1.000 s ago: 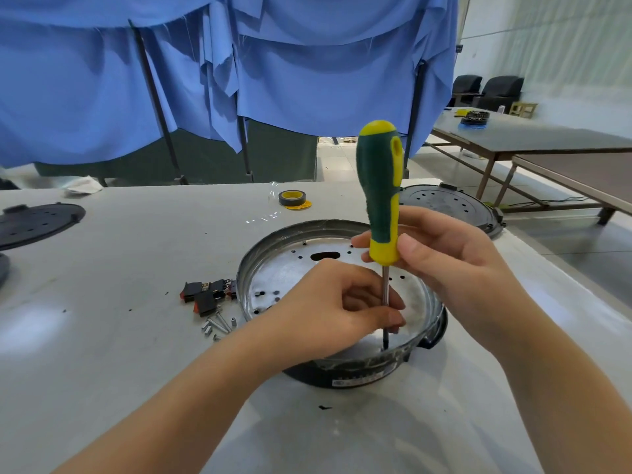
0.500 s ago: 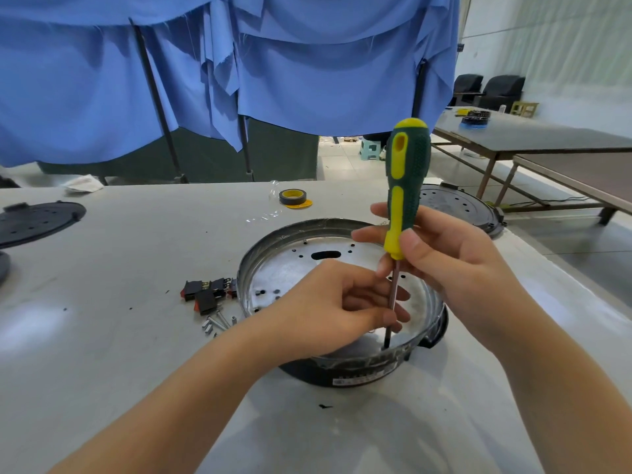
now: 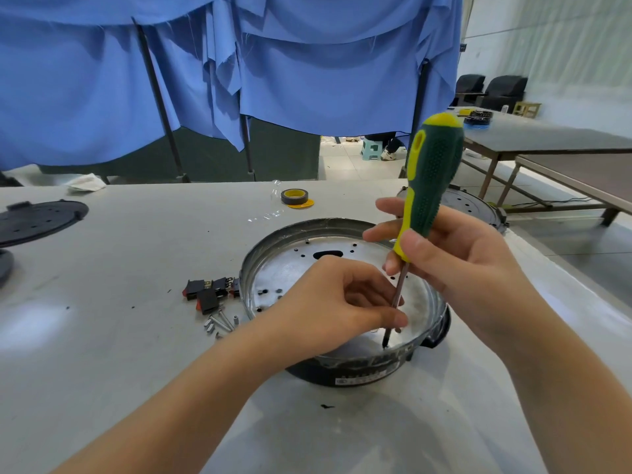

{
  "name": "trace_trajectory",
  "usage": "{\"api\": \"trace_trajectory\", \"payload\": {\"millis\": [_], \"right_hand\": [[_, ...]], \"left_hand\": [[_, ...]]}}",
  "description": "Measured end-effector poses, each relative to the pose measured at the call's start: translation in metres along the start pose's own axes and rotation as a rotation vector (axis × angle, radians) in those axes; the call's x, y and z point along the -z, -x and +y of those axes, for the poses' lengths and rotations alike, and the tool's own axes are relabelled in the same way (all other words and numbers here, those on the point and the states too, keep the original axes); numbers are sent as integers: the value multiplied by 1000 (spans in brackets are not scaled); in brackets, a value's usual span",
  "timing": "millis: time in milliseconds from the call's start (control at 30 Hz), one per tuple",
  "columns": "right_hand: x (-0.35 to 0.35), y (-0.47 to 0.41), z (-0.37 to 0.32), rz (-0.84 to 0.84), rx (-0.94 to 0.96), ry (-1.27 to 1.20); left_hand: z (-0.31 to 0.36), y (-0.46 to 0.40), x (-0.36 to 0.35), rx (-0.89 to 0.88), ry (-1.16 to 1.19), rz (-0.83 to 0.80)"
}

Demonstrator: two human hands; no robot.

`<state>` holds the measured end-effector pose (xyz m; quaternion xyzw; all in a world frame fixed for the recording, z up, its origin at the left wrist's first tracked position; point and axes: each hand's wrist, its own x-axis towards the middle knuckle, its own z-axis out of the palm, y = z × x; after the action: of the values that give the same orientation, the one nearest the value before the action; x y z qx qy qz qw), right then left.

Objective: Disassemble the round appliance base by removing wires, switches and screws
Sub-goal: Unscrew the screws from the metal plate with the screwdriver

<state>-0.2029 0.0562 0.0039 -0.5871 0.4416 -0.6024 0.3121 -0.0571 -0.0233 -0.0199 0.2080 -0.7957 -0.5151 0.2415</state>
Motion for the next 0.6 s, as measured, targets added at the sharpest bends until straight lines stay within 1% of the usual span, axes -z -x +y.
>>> {"api": "trace_trajectory", "payload": {"millis": [133,400,500,600], "right_hand": [[1,0,0,59,42,-14],[7,-4,-2,291,111,-123],[8,-4,-1,366,109,-81],[8,-5,1,393,85,19]], "left_hand": [[1,0,1,14,-20,2],[0,2,3,13,-227,-26],[-2,1,4,22,-338,-32],[-2,0,8,55,-432,-73]]}}
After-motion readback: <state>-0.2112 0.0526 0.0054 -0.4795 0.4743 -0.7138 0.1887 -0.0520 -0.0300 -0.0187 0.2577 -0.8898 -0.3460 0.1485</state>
